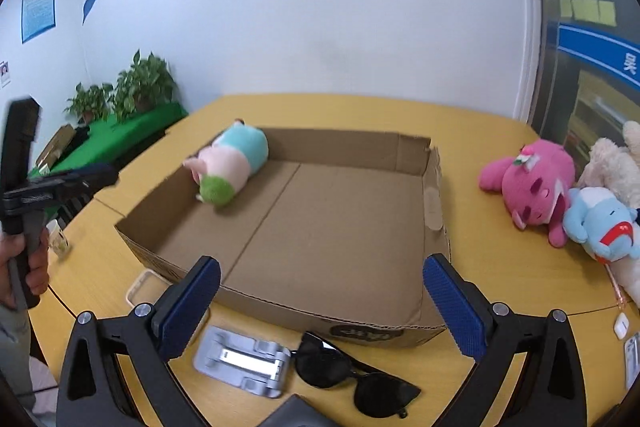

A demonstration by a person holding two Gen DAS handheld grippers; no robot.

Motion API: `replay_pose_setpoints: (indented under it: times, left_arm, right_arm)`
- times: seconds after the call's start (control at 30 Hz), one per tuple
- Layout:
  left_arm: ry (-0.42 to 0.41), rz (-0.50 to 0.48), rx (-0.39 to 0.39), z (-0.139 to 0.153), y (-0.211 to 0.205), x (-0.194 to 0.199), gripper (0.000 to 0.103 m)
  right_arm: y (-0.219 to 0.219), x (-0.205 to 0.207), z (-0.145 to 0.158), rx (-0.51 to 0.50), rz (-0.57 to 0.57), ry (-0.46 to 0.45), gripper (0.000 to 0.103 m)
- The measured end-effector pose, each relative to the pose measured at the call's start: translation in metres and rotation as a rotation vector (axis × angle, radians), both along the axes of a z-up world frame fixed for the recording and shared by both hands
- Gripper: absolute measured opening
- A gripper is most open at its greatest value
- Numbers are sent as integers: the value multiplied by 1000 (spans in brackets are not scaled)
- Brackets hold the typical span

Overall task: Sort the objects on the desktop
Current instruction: 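Open both grippers to drop the pig into the box and withdraw, then close both grippers on the black charger box and lift it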

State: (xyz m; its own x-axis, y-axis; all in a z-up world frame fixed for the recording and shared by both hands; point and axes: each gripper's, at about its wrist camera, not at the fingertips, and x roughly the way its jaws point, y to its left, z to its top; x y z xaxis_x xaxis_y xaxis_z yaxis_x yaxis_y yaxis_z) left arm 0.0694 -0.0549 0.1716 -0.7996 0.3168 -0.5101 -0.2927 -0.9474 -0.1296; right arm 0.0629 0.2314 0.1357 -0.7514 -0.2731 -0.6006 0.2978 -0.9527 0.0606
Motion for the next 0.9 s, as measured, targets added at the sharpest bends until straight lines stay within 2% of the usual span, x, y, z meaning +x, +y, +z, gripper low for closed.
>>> replay_pose_setpoints:
  times: [0.13,0.3,0.5,0.63,0.8,0.9]
  left_arm:
    - [66,-14,23,14,22,27,81]
    - [91,-23,-11,14,44,47,81]
    - [38,-87,3,3,62,52,81]
    - [18,-58,6,-5,65,48,81]
    - [-55,-68,23,-22,71,44,81]
    - [-150,-152,46,-42,81,44,81]
  right_arm:
    - [-3,12,2,-4,-26,36,103]
    - [-2,20,-3,-4,-24,29,103]
    - [10,32,-12,-11,-26,15,103]
    - [16,39,-13,1,-42,16,103]
    - [20,46,-15,-25,-16,15,103]
    - [31,51,-25,-79,17,-15,103]
